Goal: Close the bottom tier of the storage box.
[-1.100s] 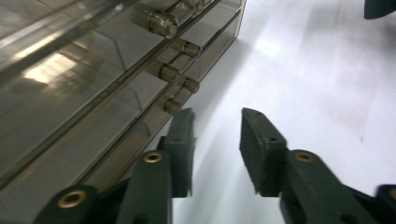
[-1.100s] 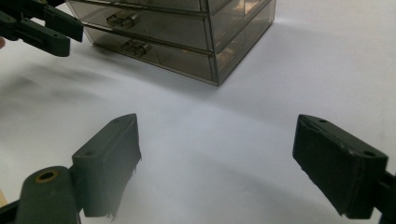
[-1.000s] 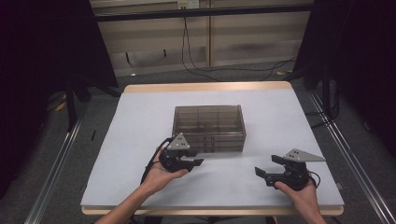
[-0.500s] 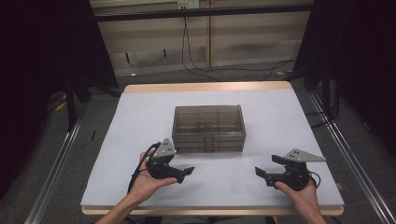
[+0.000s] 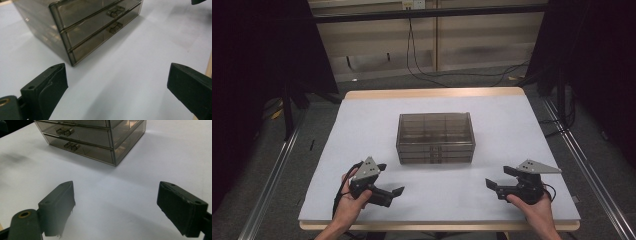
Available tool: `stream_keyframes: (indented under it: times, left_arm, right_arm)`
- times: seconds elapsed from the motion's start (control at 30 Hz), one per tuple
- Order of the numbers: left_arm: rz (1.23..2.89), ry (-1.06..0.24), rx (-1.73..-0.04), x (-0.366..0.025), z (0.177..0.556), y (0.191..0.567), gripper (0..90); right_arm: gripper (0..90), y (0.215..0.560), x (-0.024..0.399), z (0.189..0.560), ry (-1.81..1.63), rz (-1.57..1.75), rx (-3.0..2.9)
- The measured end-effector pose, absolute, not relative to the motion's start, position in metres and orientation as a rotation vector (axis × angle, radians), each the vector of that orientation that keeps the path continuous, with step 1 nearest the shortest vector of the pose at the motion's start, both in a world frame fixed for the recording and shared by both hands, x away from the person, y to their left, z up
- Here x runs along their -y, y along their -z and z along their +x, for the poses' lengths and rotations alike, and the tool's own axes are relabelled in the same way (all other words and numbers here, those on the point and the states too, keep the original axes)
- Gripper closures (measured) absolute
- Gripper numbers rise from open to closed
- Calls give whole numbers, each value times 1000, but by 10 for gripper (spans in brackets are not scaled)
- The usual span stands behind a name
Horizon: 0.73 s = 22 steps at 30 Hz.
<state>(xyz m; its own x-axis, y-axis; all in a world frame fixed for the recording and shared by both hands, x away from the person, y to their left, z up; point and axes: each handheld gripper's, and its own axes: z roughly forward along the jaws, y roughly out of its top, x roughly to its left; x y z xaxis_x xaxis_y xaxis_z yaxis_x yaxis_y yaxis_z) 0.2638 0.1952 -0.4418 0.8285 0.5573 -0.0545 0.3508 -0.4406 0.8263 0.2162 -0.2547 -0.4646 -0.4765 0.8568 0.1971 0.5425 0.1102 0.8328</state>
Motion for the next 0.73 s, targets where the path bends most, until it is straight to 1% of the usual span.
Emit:
stream_keyframes:
  times: [0.2,0.3,0.4,0.57,0.63,0.73]
  left_arm:
    - [2062,-312,-710,-209,253,443,27]
    - [2045,-291,-753,-216,248,444,29]
    - [2034,-332,-759,-225,244,447,27]
    - [2004,-306,-820,-238,242,459,27]
    - [2017,-253,-848,-242,242,462,32]
    - [2017,-255,-813,-238,243,460,22]
  right_arm:
    - [139,464,254,216,-1308,1372,-2063]
    - [137,465,255,216,-1307,1370,-2061]
    - [136,464,255,216,-1308,1371,-2062]
    - [130,465,255,216,-1301,1370,-2059]
    - [129,464,256,216,-1298,1378,-2052]
    - [120,464,258,217,-1297,1383,-2045]
